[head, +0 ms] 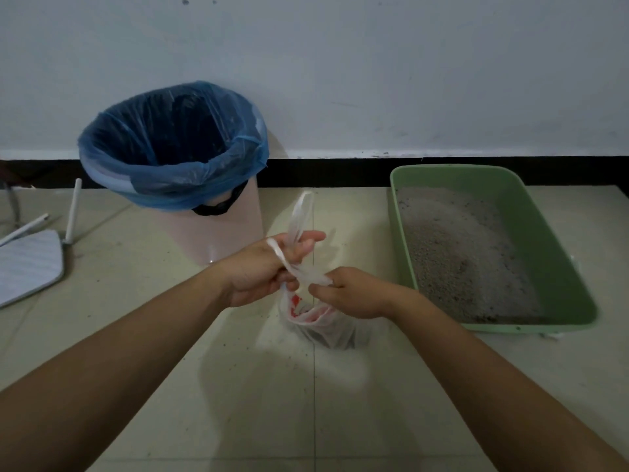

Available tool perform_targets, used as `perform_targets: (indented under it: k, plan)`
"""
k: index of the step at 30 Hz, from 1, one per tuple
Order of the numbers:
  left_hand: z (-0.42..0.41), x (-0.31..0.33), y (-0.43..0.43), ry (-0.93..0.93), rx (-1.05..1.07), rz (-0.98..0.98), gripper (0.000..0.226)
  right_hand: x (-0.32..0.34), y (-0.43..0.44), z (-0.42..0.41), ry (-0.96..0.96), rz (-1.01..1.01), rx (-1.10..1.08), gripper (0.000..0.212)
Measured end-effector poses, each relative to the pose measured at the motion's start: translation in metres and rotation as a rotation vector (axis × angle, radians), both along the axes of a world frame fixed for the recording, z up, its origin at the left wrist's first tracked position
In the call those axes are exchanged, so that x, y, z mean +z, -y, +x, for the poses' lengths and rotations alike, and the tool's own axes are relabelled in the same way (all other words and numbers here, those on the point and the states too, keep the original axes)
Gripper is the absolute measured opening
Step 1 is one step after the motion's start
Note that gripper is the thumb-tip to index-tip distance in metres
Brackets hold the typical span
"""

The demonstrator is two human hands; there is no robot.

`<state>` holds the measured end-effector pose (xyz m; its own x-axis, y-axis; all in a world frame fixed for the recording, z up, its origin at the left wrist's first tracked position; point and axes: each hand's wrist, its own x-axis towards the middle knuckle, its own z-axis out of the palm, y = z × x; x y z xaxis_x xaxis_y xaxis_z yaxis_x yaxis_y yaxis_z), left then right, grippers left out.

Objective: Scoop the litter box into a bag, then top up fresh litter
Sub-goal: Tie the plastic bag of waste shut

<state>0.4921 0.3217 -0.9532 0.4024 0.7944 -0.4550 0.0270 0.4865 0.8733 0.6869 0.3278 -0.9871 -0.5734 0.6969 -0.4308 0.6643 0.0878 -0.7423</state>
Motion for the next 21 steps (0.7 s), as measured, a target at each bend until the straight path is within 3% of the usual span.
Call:
perform_targets:
  k: [4, 9, 12, 16, 21]
  plan:
    - [-0.003, 0.000, -0.008, 0.037, 0.325, -0.067, 0.043, -0.013, 0.005, 0.003, -0.033, 0.021, -0.102, 0.036]
    - [-0.014, -0.009, -0.012, 0.064, 0.485, -0.133, 0.034, -0.024, 0.007, 0.012, -0.212, 0.144, -0.173, 0.035]
    - [-0.026, -0.009, -0.010, 0.117, 0.317, -0.116, 0.014, -0.024, 0.004, 0.014, -0.311, 0.161, -0.287, 0.027]
    - [-0.032, -0.009, -0.006, 0.127, 0.158, -0.138, 0.056, -0.026, 0.002, 0.013, -0.429, 0.166, -0.480, 0.031]
    - [-0.020, -0.006, 0.000, 0.104, 0.013, -0.133, 0.058, -0.021, 0.005, 0.000, -0.481, 0.227, -0.572, 0.032]
